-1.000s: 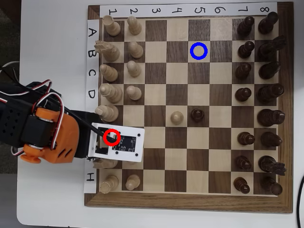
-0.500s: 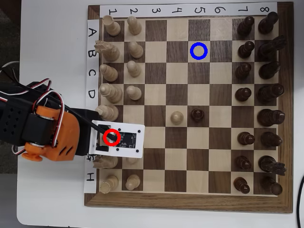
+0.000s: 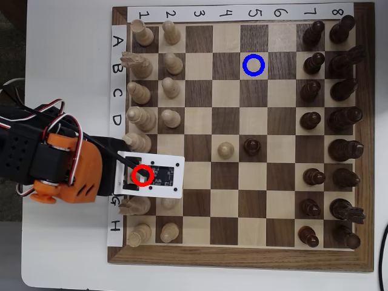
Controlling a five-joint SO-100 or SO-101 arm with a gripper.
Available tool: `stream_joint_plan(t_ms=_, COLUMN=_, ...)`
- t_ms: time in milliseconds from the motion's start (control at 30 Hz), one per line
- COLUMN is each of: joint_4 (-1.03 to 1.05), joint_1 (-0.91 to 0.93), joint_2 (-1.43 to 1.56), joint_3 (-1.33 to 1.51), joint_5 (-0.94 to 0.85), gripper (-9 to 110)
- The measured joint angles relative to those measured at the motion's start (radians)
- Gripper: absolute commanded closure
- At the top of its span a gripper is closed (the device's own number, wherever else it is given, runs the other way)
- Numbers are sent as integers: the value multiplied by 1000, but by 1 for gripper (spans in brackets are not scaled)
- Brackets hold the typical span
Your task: Move the piece to destination
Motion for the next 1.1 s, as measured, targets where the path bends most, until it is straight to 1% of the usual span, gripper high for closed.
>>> stream_joint_plan(t_ms=633, joint_4=-49, joint_1=29, joint_2=2, joint_3=31, joint_5=0, gripper=92)
stream_joint_plan(t_ms=1033, joint_4=-61, joint_1=40, joint_2=2, joint_3=31, joint_5=-6, gripper=101)
stream_joint_plan(t_ms=1100, joint_4=-66, joint_1=43, joint_2=2, joint_3=34, joint_5=-6, gripper=101)
